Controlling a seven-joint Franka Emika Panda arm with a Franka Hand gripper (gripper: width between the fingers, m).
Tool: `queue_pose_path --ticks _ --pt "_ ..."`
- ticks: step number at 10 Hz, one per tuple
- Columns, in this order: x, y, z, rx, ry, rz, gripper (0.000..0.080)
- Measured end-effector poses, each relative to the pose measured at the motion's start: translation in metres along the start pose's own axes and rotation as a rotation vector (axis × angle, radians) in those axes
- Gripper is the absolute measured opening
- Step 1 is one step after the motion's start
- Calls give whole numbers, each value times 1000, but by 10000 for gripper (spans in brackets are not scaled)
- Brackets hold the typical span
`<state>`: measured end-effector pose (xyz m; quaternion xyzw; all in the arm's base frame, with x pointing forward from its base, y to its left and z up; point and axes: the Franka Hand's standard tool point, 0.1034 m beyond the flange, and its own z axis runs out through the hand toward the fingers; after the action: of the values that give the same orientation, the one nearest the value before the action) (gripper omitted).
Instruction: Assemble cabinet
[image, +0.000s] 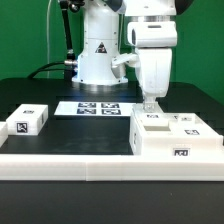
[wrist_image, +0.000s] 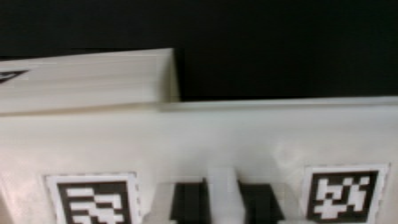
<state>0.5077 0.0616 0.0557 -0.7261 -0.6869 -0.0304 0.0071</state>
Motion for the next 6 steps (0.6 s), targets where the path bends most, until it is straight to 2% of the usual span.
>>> queue_pose_path --ticks 6 --pt "-1 6 0 -7 3 -10 70"
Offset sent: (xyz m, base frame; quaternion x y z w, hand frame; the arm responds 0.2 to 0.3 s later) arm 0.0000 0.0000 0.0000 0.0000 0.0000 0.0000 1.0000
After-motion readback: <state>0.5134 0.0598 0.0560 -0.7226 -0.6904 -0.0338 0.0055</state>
